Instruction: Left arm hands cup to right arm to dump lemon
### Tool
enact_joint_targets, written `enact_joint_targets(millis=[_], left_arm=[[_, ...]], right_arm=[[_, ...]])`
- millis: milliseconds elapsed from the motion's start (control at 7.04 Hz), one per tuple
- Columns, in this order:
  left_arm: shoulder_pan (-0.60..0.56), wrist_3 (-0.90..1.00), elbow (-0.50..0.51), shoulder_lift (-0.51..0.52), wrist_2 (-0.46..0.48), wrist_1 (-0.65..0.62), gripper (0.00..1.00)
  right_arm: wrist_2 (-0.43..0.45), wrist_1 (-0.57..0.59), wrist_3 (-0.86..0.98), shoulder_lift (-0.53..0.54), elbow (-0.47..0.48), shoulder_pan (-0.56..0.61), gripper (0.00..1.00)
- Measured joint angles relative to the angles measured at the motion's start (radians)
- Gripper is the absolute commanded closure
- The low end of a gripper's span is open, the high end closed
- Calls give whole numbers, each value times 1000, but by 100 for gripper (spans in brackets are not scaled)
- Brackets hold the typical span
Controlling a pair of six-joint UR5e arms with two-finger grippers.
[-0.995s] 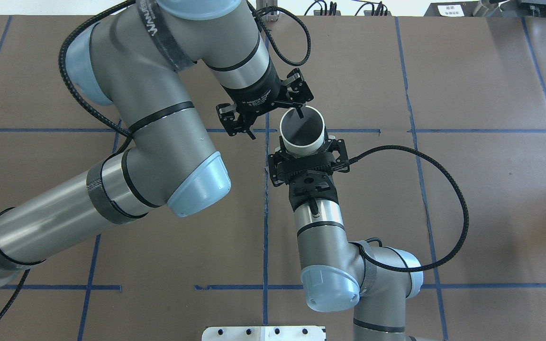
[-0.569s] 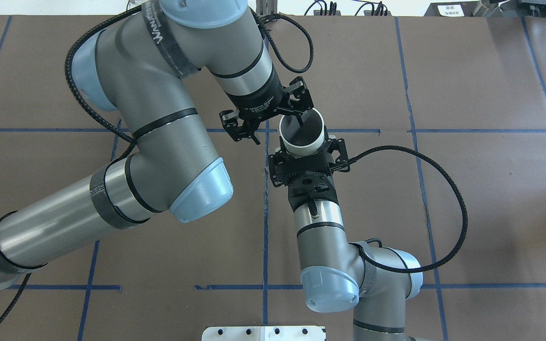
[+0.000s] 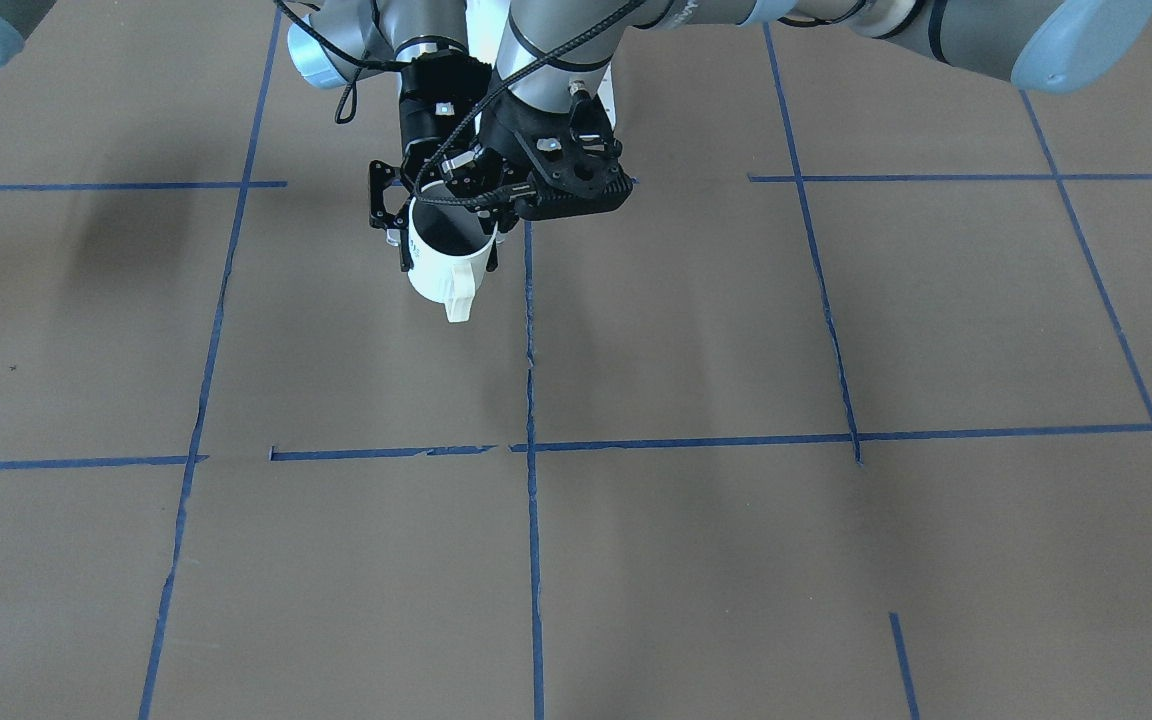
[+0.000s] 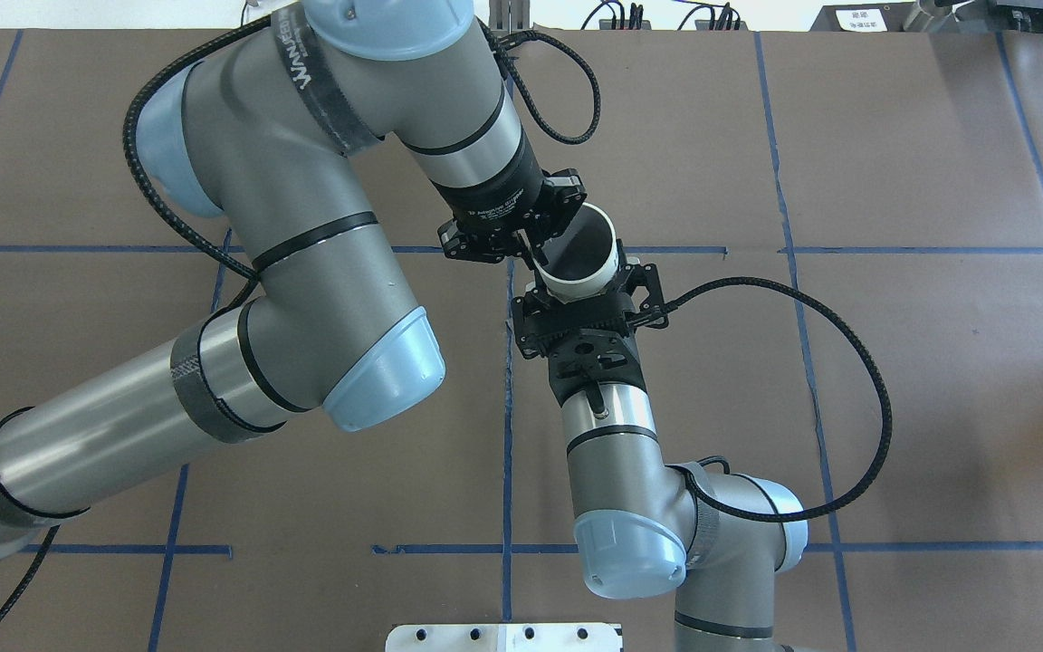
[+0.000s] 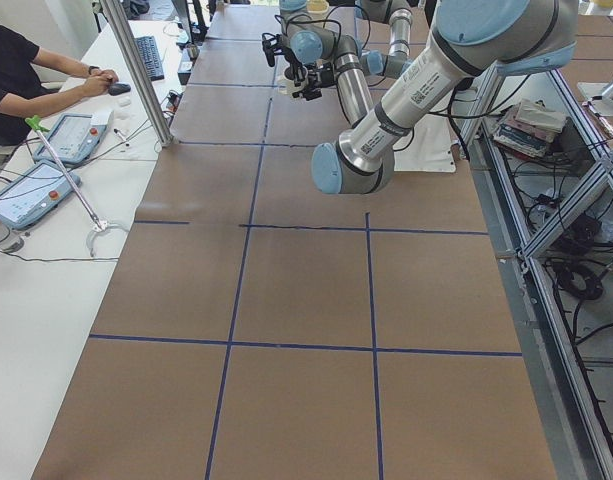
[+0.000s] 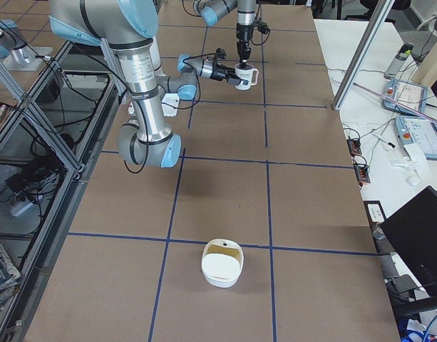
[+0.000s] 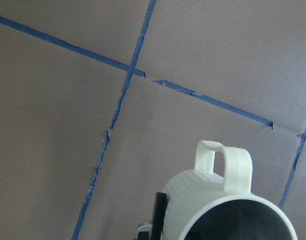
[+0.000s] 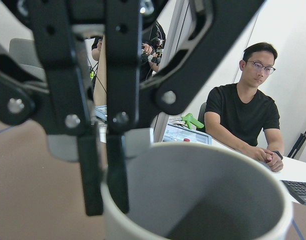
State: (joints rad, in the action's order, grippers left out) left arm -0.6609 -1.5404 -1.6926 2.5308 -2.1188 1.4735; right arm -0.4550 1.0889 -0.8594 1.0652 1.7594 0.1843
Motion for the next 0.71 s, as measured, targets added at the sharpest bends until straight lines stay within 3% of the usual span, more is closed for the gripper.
enact_joint_targets(millis=[711], left_arm=[[-19,-3,-24,3,0,-11,100]], right_arm=[[4,-12,0,45,-13,-31,0]])
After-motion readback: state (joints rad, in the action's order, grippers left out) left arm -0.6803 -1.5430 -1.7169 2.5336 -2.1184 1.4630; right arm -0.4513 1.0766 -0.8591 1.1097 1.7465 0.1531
